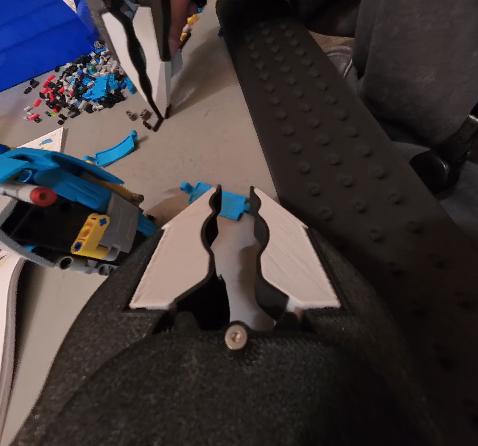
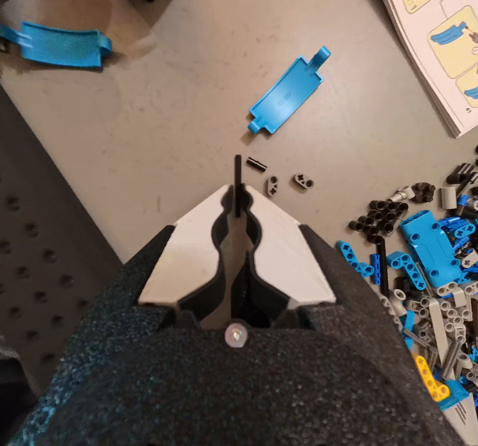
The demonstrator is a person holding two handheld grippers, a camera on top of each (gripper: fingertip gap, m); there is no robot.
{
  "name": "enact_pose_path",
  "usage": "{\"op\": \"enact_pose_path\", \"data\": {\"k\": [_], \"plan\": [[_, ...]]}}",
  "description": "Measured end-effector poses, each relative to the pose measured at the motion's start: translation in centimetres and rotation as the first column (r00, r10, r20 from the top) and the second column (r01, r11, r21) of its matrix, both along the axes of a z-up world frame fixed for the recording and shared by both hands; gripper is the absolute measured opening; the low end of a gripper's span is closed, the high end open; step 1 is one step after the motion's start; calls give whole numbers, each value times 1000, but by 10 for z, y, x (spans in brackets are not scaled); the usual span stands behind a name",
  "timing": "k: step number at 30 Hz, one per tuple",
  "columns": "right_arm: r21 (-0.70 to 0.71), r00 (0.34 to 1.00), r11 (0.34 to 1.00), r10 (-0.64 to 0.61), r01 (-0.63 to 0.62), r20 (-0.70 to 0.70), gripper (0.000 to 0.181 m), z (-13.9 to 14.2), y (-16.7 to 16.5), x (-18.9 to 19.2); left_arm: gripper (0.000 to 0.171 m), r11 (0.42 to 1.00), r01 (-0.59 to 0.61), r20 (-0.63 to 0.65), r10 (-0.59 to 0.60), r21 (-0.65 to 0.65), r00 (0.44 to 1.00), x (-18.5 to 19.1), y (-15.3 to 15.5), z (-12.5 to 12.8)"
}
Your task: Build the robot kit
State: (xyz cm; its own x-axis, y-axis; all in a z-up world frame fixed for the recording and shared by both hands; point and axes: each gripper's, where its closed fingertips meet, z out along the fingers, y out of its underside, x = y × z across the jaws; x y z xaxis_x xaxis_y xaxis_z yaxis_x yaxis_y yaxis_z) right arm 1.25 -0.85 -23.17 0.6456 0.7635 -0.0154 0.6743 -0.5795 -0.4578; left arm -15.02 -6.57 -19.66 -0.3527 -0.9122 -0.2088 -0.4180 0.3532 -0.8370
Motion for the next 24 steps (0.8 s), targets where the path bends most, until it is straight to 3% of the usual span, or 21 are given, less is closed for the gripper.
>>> {"op": "enact_pose_path", "data": {"k": [5, 8, 9, 12, 13, 17, 19, 21, 24], "plan": [[9, 998, 1000, -10, 11, -58, 3, 2, -4, -3, 21, 997, -67, 76, 70, -50, 995, 5, 9, 15], [54, 955, 998, 31, -16, -294, 3, 30, -11, -35, 21, 987, -104, 153, 122, -123, 981, 9, 13, 32], [87, 908, 996, 68, -35, -414, 3, 48, -15, -54, 21, 982, -119, 178, 144, -145, 973, 11, 14, 38], [159, 674, 984, 170, -79, -719, 3, 102, -30, -109, 21, 961, -167, 230, 218, -222, 948, 14, 21, 52], [155, 608, 984, 178, -90, -774, 3, 111, -34, -123, 21, 953, -178, 247, 239, -245, 939, 14, 24, 57], [115, 458, 988, 152, -107, -876, 4, 122, -34, -157, 21, 918, -169, 312, 288, -359, 905, 8, 35, 77], [100, 491, 989, 143, -114, -859, 4, 113, -31, -162, 21, 889, -114, 324, 278, -444, 905, 5, 33, 85], [101, 479, 989, 143, -113, -866, 4, 114, -30, -162, 21, 855, -74, 298, 259, -513, 919, 5, 30, 84], [108, 493, 988, 150, -113, -857, 4, 113, -32, -164, 19, 837, -40, 290, 234, -546, 928, 5, 26, 84]]}}
